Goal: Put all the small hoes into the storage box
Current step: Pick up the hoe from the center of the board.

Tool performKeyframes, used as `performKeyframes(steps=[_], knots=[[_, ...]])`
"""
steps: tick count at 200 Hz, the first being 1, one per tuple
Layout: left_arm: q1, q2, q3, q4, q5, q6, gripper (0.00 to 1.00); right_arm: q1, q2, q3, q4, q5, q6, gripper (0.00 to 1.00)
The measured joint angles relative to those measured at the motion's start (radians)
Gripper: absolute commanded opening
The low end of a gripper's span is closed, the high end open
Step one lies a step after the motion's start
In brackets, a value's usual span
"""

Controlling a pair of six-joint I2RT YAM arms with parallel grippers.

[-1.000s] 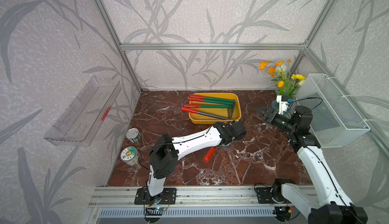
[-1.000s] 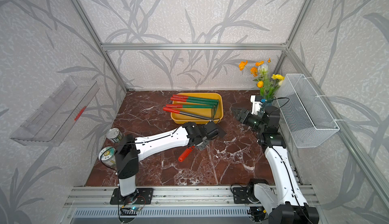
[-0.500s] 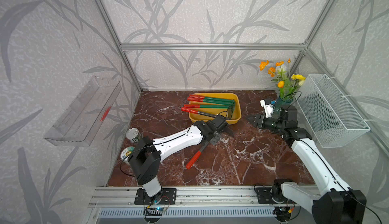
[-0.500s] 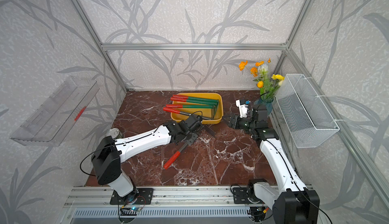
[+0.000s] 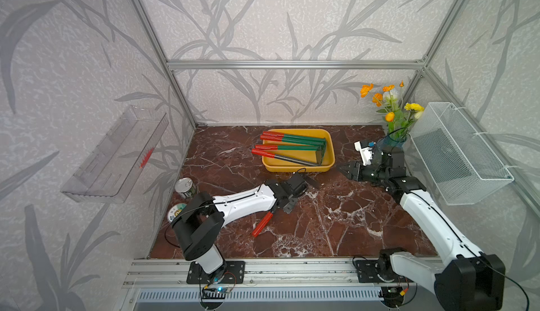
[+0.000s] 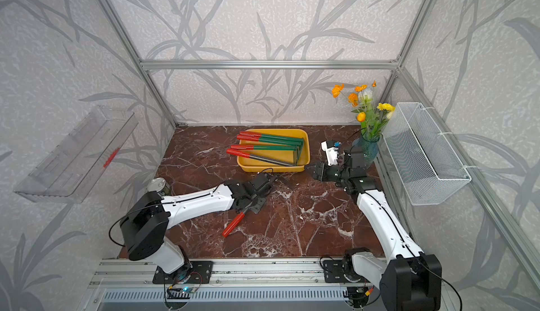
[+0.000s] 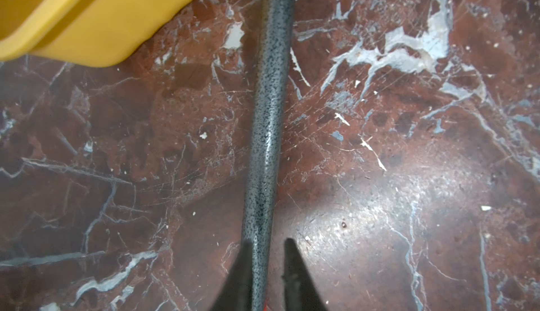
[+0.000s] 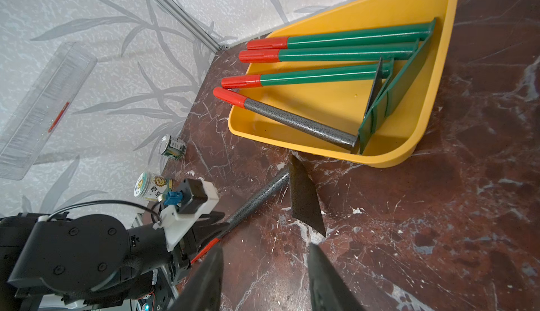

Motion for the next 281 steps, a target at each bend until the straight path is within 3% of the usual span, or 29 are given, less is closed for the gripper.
performKeyframes(steps=[36, 127, 139, 165, 177, 217, 281], knots=[[0.033, -0.038, -0.116, 0.034, 0.063, -0.013, 0.49, 0.001, 0.029, 0.000, 0.021, 0.000, 0.001, 0.47], [0.101, 0.076, -0.100, 0.136, 0.194, 0.058, 0.50, 0.001, 0.052, 0.002, 0.039, 0.005, 0.007, 0.47], [0.101, 0.076, -0.100, 0.146, 0.199, 0.058, 0.46, 0.001, 0.053, 0.006, 0.039, 0.010, 0.008, 0.47], [0.104, 0.084, -0.101, 0.170, 0.202, 0.057, 0.17, 0.001, 0.058, 0.017, 0.048, 0.012, 0.009, 0.47], [0.105, 0.084, -0.101, 0.181, 0.207, 0.070, 0.10, 0.001, 0.063, 0.018, 0.050, 0.011, 0.008, 0.47], [0.105, 0.083, -0.101, 0.188, 0.205, 0.067, 0.00, 0.011, 0.075, 0.047, 0.019, 0.019, -0.016, 0.47], [0.105, 0.007, -0.079, 0.093, 0.201, 0.136, 0.00, 0.120, 0.081, 0.211, -0.175, 0.088, -0.181, 0.47]])
